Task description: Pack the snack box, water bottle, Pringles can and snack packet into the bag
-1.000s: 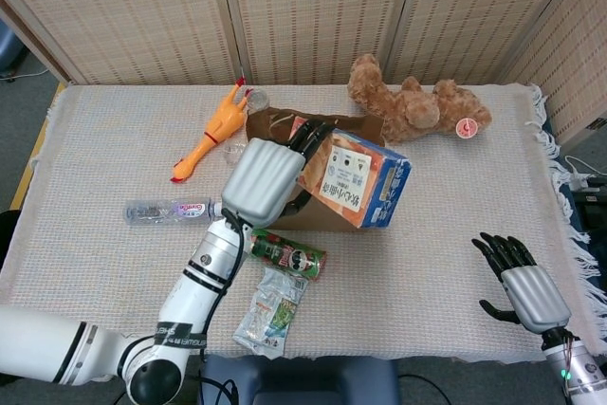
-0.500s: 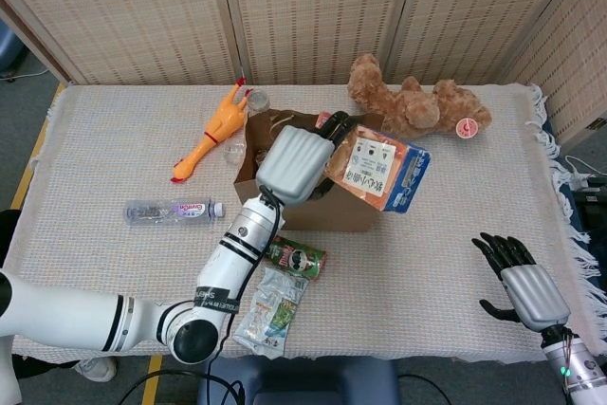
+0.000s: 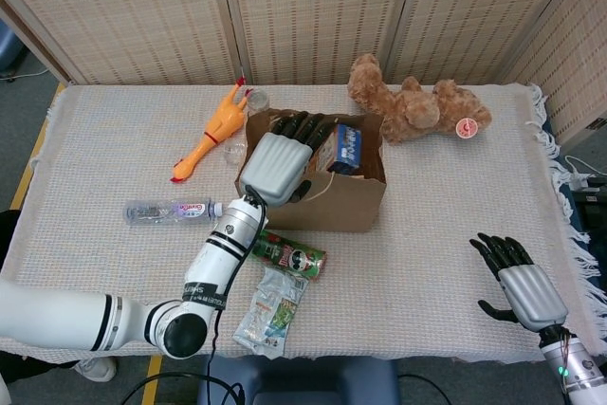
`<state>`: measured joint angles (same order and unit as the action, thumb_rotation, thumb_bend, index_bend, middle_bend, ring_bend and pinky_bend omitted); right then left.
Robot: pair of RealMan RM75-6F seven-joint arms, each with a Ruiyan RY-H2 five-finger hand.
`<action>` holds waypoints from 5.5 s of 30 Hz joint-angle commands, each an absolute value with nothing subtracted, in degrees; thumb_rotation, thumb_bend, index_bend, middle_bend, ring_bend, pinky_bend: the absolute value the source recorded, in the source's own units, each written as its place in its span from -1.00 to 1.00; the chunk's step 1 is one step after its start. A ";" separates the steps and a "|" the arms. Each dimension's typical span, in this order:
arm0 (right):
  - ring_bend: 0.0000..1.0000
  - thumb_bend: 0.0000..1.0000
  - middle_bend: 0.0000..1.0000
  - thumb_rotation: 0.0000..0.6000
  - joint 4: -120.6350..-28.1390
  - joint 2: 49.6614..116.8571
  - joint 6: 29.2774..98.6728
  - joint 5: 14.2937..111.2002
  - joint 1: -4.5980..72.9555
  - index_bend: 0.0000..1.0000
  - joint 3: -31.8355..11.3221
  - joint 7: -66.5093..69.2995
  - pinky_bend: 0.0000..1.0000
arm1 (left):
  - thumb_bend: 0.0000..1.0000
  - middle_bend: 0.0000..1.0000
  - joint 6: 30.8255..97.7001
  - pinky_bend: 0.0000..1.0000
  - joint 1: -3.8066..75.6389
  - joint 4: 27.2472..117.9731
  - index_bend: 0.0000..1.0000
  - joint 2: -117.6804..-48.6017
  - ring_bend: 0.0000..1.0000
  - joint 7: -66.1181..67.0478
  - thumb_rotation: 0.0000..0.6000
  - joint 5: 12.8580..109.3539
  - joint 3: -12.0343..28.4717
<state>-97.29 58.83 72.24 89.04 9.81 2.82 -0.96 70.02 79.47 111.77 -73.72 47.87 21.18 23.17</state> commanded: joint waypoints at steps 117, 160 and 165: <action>-1.00 -0.74 -1.00 1.00 -98.45 59.20 72.57 88.76 9.58 -0.91 3.03 -2.94 -1.00 | 0.14 0.15 62.14 0.25 50.30 93.71 0.11 -61.35 0.09 34.82 1.00 35.00 7.43; -1.00 -0.74 -1.00 1.00 -97.82 58.45 70.67 89.66 10.84 -0.91 3.53 -0.91 -1.00 | 0.12 0.08 68.45 0.20 74.51 105.61 0.03 -81.32 0.02 35.45 1.00 35.28 26.90; -1.00 -0.74 -1.00 1.00 -98.02 58.22 70.45 89.69 10.87 -0.91 3.72 -0.79 -1.00 | -0.14 -0.48 65.86 -0.21 74.91 104.47 -0.49 -82.79 -0.49 35.73 1.00 31.55 25.19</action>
<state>-98.02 58.22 70.45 89.69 10.87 3.72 -0.79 66.66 74.67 104.97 -82.26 35.57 32.44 25.80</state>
